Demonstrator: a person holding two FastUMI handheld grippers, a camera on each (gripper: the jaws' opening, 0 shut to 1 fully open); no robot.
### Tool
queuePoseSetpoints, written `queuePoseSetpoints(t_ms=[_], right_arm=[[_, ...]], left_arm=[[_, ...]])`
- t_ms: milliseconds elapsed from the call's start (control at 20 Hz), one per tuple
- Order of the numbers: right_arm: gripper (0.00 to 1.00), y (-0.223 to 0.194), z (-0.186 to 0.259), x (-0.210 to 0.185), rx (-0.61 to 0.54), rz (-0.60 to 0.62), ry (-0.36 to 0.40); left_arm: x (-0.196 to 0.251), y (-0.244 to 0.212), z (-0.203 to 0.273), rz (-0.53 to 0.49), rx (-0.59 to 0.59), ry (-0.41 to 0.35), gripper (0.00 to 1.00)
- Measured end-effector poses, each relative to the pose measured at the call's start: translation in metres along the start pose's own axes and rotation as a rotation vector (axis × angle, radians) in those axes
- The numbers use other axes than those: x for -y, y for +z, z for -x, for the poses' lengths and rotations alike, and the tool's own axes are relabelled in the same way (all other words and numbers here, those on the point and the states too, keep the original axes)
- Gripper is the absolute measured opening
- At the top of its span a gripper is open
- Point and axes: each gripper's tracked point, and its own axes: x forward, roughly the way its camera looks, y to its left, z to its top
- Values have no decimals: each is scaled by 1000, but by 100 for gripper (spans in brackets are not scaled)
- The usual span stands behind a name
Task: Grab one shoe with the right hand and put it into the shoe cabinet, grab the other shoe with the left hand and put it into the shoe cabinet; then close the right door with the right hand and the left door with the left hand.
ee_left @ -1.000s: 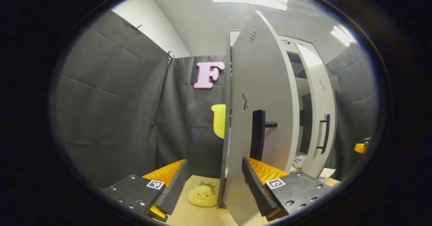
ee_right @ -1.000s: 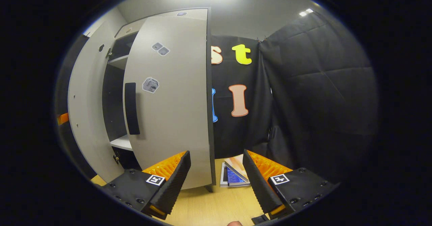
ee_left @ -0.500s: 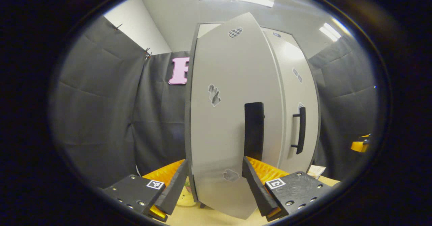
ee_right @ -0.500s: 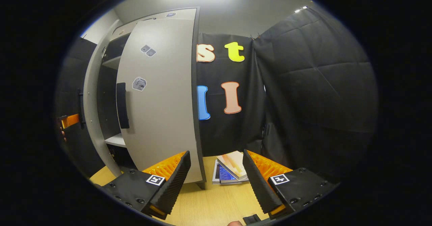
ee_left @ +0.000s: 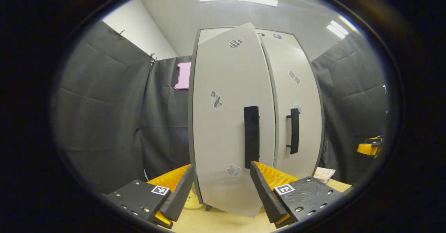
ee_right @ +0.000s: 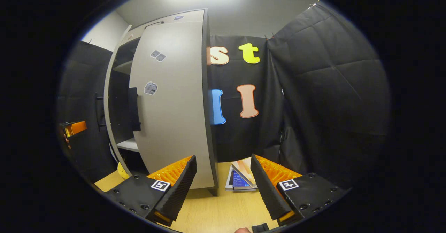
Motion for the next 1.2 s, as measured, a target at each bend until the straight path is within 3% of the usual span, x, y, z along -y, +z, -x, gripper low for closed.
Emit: queuePoseSetpoints(t_ms=[800,1200], right_arm=[[97,20,100,-60,71,43,10],[97,16,130,-85,65,50,19]], left_arm=[[-42,10,111,-7,13,-35,93],[-67,9,143,-23,14,-23,92]])
